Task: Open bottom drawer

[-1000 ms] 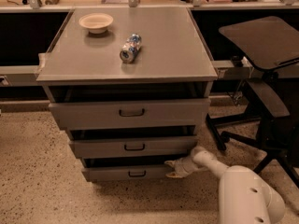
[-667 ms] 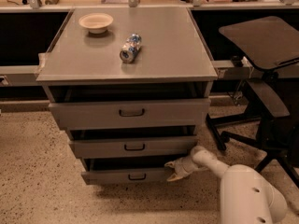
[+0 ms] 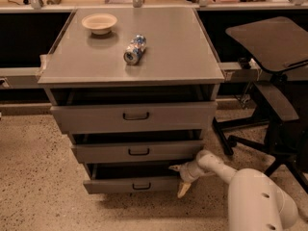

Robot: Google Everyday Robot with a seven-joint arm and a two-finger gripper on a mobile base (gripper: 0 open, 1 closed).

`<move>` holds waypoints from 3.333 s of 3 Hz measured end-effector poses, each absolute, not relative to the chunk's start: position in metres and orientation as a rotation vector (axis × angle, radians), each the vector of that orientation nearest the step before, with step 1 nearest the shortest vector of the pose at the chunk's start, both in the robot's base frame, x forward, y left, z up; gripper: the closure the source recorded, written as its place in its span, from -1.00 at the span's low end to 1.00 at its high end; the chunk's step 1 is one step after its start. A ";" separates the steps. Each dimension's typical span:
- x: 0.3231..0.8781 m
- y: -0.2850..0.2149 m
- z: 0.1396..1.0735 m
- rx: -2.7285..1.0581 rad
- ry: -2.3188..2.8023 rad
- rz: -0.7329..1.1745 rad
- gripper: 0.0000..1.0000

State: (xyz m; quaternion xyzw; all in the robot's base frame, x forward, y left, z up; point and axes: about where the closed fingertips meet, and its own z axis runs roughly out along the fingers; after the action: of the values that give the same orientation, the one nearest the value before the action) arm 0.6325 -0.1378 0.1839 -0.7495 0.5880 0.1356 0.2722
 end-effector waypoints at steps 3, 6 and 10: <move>0.558 -0.124 0.173 -2.108 1.614 0.501 0.36; 0.530 -0.123 0.192 -2.100 1.560 0.571 -0.72; 0.423 -0.105 0.208 -2.191 1.597 0.741 -0.12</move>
Offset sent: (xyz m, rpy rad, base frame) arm -0.0646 0.0134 -0.0295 -0.0981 0.1538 0.0420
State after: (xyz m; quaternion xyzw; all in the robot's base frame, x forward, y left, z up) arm 0.4232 -0.1053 0.2077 -0.7689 0.5603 0.2602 0.1648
